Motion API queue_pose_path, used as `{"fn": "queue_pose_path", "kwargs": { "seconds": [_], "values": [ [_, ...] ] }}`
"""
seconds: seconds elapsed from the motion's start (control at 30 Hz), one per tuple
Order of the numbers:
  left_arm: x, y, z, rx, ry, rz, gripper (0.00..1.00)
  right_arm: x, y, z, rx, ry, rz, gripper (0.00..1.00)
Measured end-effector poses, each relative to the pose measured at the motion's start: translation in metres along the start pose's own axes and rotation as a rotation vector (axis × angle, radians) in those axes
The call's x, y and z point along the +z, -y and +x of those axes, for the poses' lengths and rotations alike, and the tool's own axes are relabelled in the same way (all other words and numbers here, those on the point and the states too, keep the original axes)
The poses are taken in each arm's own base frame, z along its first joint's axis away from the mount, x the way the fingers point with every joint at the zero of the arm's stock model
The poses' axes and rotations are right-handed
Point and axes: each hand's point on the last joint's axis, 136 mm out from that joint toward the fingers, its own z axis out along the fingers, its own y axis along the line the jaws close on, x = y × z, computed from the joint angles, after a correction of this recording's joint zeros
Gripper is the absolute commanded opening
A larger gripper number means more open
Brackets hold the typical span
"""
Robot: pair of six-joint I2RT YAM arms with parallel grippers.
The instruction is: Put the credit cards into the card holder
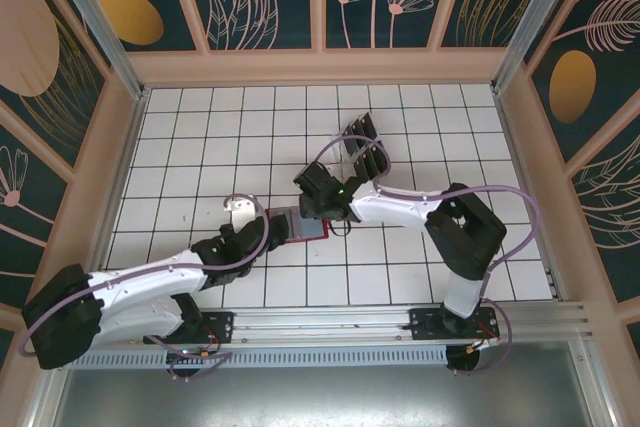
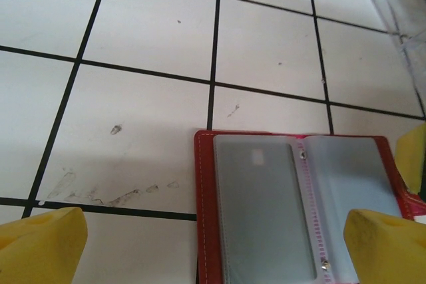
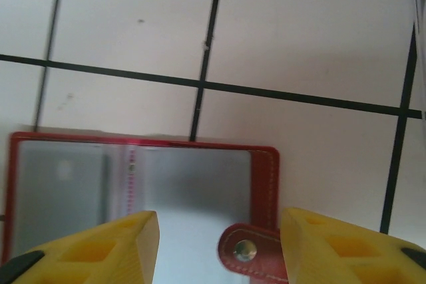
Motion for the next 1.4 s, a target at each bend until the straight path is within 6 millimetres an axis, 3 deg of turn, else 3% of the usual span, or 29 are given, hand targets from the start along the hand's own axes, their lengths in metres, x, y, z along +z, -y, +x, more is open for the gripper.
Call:
{"fn": "queue_pose_path", "kwargs": {
  "seconds": [0.3, 0.57, 0.7, 0.8, 1.03, 1.23, 1.4],
  "values": [
    [0.019, -0.003, 0.006, 0.047, -0.051, -0.065, 0.98, 0.02, 0.017, 0.02, -0.085, -0.029, 0.097, 0.47],
    [0.033, -0.008, 0.019, 0.092, -0.107, -0.102, 0.98, 0.017, 0.031, 0.027, -0.087, -0.007, 0.123, 0.26],
    [0.035, -0.007, 0.022, 0.101, -0.117, -0.099, 0.98, 0.01, 0.039, 0.032, -0.081, -0.006, 0.126, 0.28],
    [0.035, -0.005, 0.023, 0.101, -0.123, -0.09, 0.99, 0.005, 0.044, 0.033, -0.067, -0.001, 0.124, 0.37],
    [0.036, -0.005, 0.024, 0.103, -0.126, -0.089, 0.99, -0.015, 0.06, 0.027, -0.015, 0.03, 0.114, 0.42],
    [0.036, -0.005, 0.024, 0.115, -0.126, -0.088, 0.99, -0.052, 0.061, -0.006, 0.04, 0.106, 0.029, 0.45],
    [0.041, -0.003, 0.015, 0.122, -0.12, -0.098, 0.99, -0.1, 0.081, -0.078, 0.14, 0.252, -0.039, 0.45]
  ]
}}
